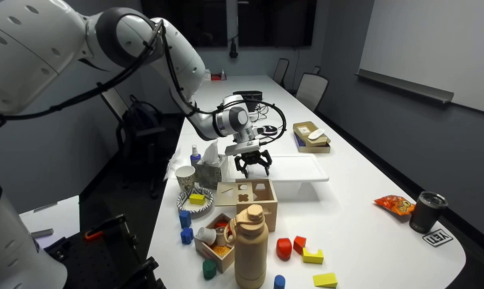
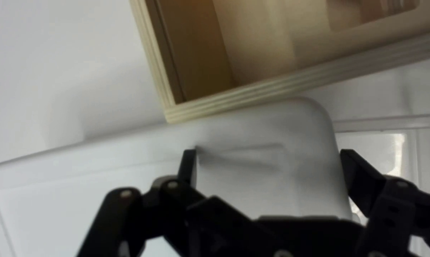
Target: Partially push the lid off of the storage bin
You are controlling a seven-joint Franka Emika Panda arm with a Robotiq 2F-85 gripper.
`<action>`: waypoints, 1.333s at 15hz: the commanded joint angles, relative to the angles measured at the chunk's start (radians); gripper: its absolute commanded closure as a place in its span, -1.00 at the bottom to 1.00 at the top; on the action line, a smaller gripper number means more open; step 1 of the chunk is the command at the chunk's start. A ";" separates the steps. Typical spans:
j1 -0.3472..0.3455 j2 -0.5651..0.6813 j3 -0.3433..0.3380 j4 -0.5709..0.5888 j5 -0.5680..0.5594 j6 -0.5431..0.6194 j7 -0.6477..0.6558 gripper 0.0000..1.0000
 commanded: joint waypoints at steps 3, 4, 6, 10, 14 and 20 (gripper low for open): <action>-0.014 0.000 -0.019 0.015 -0.008 0.006 0.064 -1.00; -0.018 0.002 -0.021 0.020 -0.006 0.005 0.071 -1.00; -0.024 0.006 -0.025 0.029 0.000 0.000 0.089 -1.00; -0.031 0.013 -0.034 0.044 0.005 -0.002 0.127 -1.00; -0.038 0.021 -0.036 0.056 0.016 -0.005 0.166 -1.00; -0.055 -0.005 0.005 0.053 0.087 -0.106 0.163 -1.00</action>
